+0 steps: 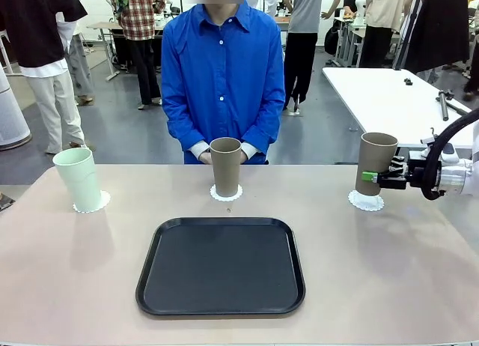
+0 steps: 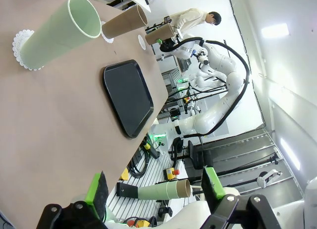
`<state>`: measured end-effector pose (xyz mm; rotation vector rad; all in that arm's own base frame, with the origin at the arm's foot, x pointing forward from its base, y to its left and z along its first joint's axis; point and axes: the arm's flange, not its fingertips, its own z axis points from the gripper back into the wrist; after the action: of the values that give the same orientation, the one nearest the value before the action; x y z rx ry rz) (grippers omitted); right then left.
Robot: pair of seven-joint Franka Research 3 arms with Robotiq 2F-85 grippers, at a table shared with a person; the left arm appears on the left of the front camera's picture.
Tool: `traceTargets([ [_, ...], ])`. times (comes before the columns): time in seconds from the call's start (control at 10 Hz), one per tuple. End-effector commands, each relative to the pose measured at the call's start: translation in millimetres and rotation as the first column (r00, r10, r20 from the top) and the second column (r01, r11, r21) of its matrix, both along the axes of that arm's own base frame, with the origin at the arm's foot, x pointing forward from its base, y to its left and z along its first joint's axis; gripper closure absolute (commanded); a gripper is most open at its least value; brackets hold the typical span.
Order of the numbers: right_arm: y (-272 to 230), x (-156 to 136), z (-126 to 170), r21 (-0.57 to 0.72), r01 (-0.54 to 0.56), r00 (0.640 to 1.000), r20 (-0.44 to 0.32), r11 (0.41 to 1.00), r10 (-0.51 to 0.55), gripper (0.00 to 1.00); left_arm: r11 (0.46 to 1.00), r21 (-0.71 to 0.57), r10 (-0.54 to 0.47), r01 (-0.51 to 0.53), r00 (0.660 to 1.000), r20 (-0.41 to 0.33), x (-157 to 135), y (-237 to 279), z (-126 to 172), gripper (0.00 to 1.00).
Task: Place coasters on the table and set cups on them.
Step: Take one Reusable plastic cup from the Flat Tray and place it on a coaster set by the human.
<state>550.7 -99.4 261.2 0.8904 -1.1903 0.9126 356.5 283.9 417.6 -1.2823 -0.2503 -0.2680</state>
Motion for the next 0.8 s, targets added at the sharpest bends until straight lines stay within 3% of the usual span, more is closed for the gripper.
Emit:
traceTargets([
  [0.0, 1, 0, 1, 0.004, -0.003, 1.0, 0.004, 1.0, 0.003, 0.18, 1.0, 0.002, -0.001, 0.001, 1.0, 0.004, -1, 0, 2, 0.0],
  [0.7, -6, 5, -22, -0.024, -0.097, 0.994, 0.042, 0.995, 0.098, 0.18, 1.0, 0.002, -0.001, 0.001, 1.0, 0.004, -1, 0, 2, 0.0],
])
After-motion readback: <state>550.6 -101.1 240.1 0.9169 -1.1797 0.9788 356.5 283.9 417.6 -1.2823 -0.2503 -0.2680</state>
